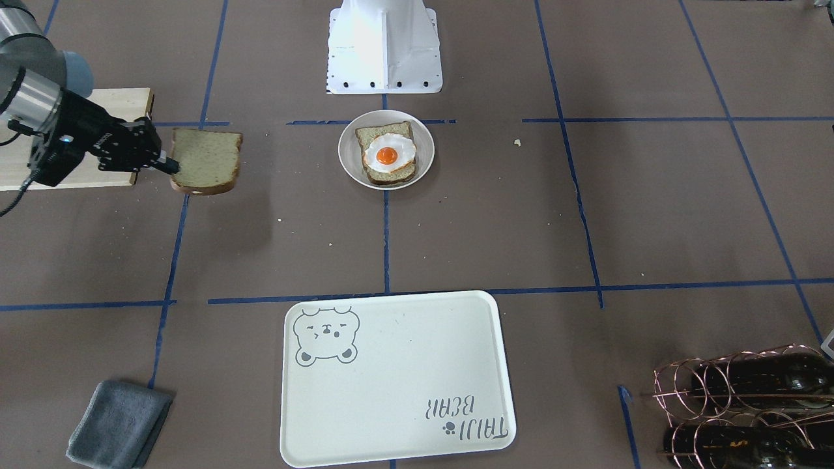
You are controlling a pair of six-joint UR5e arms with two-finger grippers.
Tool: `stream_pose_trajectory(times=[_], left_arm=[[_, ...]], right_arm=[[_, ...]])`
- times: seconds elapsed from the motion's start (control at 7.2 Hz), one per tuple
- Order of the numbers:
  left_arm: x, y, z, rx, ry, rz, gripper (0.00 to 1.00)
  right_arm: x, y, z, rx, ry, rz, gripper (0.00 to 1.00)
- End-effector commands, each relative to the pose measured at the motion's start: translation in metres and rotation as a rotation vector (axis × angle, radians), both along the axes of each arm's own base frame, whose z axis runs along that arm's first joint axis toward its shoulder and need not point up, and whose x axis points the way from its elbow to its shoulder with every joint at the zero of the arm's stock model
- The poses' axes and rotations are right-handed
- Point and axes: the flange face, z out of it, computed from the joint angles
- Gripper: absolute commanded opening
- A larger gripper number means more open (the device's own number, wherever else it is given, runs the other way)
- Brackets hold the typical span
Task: Make sandwich and place on tray
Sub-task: 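Lift the bread slice with the right gripper and carry it toward the plate, then lay the bread slice on top of the egg and open the right gripper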
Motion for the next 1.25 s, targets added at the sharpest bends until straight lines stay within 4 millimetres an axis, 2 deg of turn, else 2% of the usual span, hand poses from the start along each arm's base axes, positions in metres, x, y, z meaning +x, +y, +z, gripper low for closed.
stream_pose_trajectory(times=[0.0,0.14,0.28,0.42,0.56,0.83,1.11], left_arm=[[0.000,0.000,0.001,0.000,0.000,0.002,1.00],[0.001,0.000,0.002,-0.002,0.002,0.003,1.00],[0.001,0.000,0.003,-0.005,0.002,0.003,1.00],[0.001,0.000,0.003,-0.004,0.002,0.003,1.00],[0.001,0.000,0.004,-0.005,0.002,0.003,1.00],[0.001,0.000,0.004,-0.007,0.000,0.003,1.00],[0.001,0.000,0.004,-0.008,0.001,0.003,1.00]], right_arm=[[-0.079,0.007,-0.081,-0.044,-0.041,0.008,0.00],[-0.113,0.021,-0.125,-0.042,-0.033,0.008,0.00],[-0.147,0.039,-0.146,-0.030,-0.030,0.022,0.00],[-0.186,0.074,-0.145,-0.020,-0.021,0.021,0.00],[-0.203,0.092,-0.142,-0.016,-0.009,0.015,0.00],[-0.211,0.094,-0.124,-0.010,0.033,0.005,0.00],[-0.223,0.097,-0.118,0.012,0.066,-0.008,0.00]])
